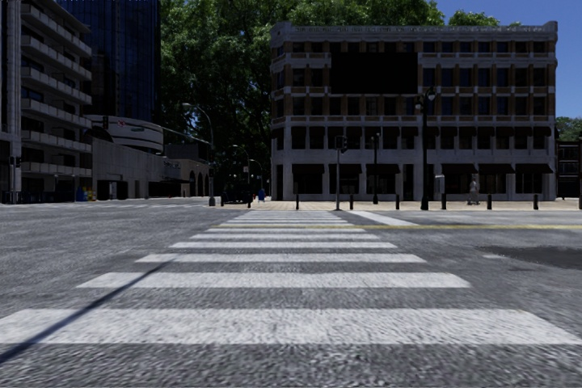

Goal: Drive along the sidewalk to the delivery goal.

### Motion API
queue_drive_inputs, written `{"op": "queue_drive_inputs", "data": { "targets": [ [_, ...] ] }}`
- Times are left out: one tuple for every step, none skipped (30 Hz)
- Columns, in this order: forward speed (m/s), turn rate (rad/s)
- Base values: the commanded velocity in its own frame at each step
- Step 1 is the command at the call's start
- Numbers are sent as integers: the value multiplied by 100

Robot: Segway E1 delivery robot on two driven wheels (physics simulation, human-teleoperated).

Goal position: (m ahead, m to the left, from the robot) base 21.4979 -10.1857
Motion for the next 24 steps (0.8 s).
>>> {"op": "queue_drive_inputs", "data": {
  "targets": [
    [200,0],
    [200,0],
    [200,0],
    [200,0],
    [200,0],
    [200,0],
    [200,0],
    [200,0],
    [200,0],
    [200,0],
    [200,0],
    [200,0],
    [200,0],
    [200,0],
    [200,0],
    [200,0],
    [200,0],
    [200,0],
    [200,0],
    [200,0],
    [200,0],
    [200,0],
    [200,0],
    [200,0]
  ]
}}
